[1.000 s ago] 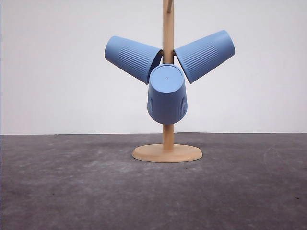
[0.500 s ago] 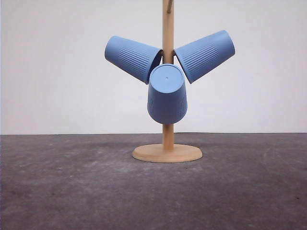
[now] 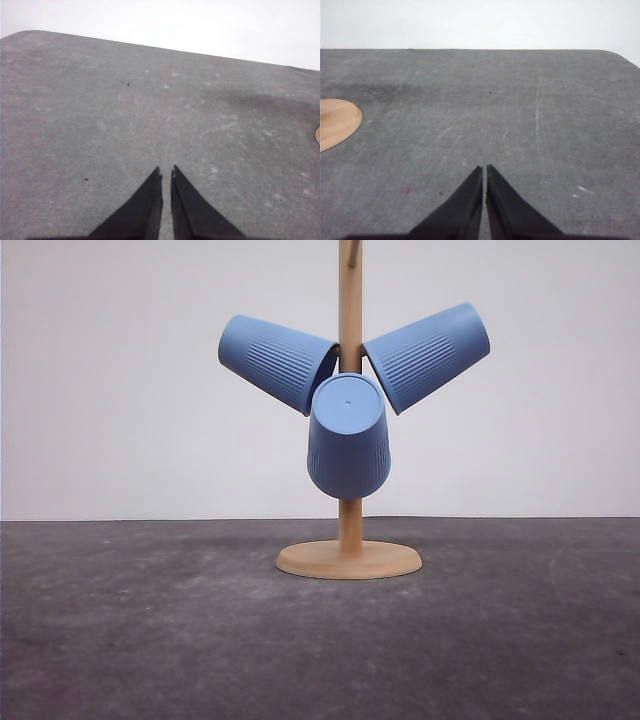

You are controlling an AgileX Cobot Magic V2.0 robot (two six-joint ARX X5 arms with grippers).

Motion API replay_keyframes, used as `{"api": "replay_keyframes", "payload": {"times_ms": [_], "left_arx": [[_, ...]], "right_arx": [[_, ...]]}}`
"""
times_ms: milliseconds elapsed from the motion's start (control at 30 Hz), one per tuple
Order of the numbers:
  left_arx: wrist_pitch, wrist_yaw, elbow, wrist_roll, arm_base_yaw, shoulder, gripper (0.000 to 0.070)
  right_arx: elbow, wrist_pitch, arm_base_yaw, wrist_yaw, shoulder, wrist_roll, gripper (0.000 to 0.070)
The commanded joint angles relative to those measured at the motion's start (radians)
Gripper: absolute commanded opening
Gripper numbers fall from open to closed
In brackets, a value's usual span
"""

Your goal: Place three cups

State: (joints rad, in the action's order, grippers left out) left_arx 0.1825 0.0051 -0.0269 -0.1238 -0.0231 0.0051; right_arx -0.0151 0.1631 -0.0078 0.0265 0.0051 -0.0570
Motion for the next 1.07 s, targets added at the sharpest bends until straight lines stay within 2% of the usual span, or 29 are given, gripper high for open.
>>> {"api": "replay_keyframes", "payload": {"times_ms": [0, 1033], "left_arx": [[0.005, 0.002, 0.014, -0.001, 0.001, -0.002, 0.0011], [0.005, 0.002, 0.014, -0.001, 0.001, -0.002, 0.0011]], "right_arx": [[0.003, -0.013, -0.002, -0.001, -0.002, -0.011, 0.0011], [0.003, -0.013, -0.002, -0.001, -0.002, -0.011, 0.0011]]}}
